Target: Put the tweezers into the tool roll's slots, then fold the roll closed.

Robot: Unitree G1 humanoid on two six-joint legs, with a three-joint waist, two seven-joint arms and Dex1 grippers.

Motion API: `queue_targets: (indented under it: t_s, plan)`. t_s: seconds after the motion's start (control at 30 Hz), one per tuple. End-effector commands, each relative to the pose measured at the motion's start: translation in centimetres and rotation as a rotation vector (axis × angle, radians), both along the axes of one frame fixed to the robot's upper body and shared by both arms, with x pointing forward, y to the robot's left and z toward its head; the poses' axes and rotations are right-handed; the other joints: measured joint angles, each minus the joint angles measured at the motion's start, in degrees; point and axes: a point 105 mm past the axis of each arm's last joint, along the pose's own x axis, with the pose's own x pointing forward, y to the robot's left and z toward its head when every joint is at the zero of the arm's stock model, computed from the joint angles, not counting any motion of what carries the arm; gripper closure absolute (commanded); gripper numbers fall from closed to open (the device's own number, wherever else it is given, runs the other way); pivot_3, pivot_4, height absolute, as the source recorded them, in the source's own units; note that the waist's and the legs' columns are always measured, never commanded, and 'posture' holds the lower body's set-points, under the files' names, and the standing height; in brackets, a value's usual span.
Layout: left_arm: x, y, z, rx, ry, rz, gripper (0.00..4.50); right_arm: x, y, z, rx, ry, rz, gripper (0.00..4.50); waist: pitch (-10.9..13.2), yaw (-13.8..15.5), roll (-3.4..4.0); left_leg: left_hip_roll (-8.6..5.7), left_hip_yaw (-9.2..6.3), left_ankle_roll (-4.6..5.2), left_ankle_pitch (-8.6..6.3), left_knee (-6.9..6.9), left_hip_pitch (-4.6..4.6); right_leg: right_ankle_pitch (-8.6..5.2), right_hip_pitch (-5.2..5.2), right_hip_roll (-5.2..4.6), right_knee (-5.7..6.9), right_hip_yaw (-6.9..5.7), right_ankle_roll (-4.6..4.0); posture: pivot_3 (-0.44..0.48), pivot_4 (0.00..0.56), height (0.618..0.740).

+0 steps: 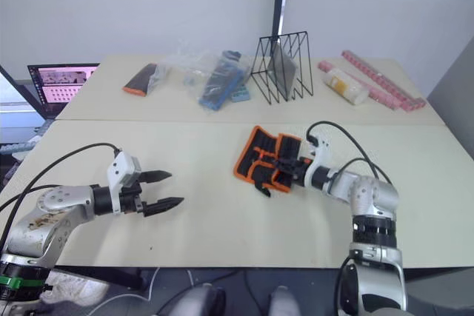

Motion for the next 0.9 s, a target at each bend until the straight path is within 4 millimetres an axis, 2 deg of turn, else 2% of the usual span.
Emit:
queue_targets:
  t_s: [0.03, 0.2, 0.23, 0.33, 0.47, 0.6, 0.77, 0.9]
  plan:
    - [0.5, 0.2, 1.3, 0.011, -0.04, -0.004, 0.0, -0.3, -0.9, 1.0, 0.059, -0.066, 0.024, 1.93, 0.0, 0.0, 0.0, 0.0, 0.0, 0.0, 0.0, 0.0, 0.0, 0.0, 0.0, 0.0, 0.0, 0.0, 0.0, 0.0, 0.15, 0.687]
    - [0.8, 0.4, 1.6, 0.019, -0.05, -0.007, 0.0, -0.6, -1.2, 3.3, 0.134, -0.197, 0.06, 0.18, 0.0, -0.1, 0.0, 0.0, 0.01, 0.0, 0.0, -0.02, 0.0, 0.0, -0.01, 0.02, 0.0, 0.01, 0.0, 0.0, 0.15, 0.687]
    - [0.9, 0.5, 1.7, 0.019, -0.052, -0.006, 0.0, -0.5, -1.4, 4.1, 0.143, -0.246, 0.058, 0.02, 0.0, -0.2, 0.0, 0.0, 0.01, 0.0, 0.0, -0.02, 0.0, 0.0, -0.01, 0.02, 0.0, 0.01, 0.0, 0.0, 0.15, 0.687]
    - [1.0, 0.5, 2.0, 0.005, -0.058, -0.005, 0.0, -0.8, -2.1, 5.9, 0.101, -0.388, 0.058, 0.02, 0.0, -0.2, 0.0, 0.01, 0.01, 0.0, 0.0, -0.06, 0.0, 0.0, -0.03, 0.02, 0.0, 0.02, 0.0, 0.0, 0.15, 0.687]
    - [1.0, 0.4, 2.3, -0.034, -0.051, 0.001, 0.0, -1.3, -2.0, 5.9, -0.005, -0.474, 0.103, 1.26, 0.0, -0.1, 0.0, 0.0, 0.01, 0.0, 0.0, -0.07, 0.0, 0.0, -0.02, 0.01, -0.02, 0.0, 0.0, 0.0, 0.15, 0.687]
    - [1.5, -0.5, 3.0, -0.129, -0.018, 0.01, 0.0, -1.8, -0.8, 4.1, -0.258, -0.612, 0.2, 2.64, 0.0, 0.0, 0.0, 0.01, 0.01, -0.01, 0.01, -0.07, 0.03, 0.0, -0.01, 0.01, -0.03, -0.01, 0.01, 0.0, 0.15, 0.687]
    - [2.5, -2.2, 3.1, -0.236, 0.035, 0.036, 0.0, -1.2, -0.5, 1.1, -0.42, -0.644, 0.203, 4.37, 0.0, -0.1, -0.01, 0.0, 0.01, -0.06, 0.04, -0.06, 0.04, 0.0, -0.01, 0.0, 0.0, 0.0, 0.01, 0.0, 0.15, 0.687]
    - [4.0, -3.8, 2.3, -0.281, 0.085, 0.077, 0.0, -1.1, -0.5, -1.3, -0.531, -0.651, 0.221, 4.48, 0.0, 0.2, -0.03, -0.02, 0.0, -0.11, 0.06, -0.05, 0.06, 0.0, 0.04, 0.0, 0.01, -0.02, 0.01, 0.0, 0.15, 0.687]
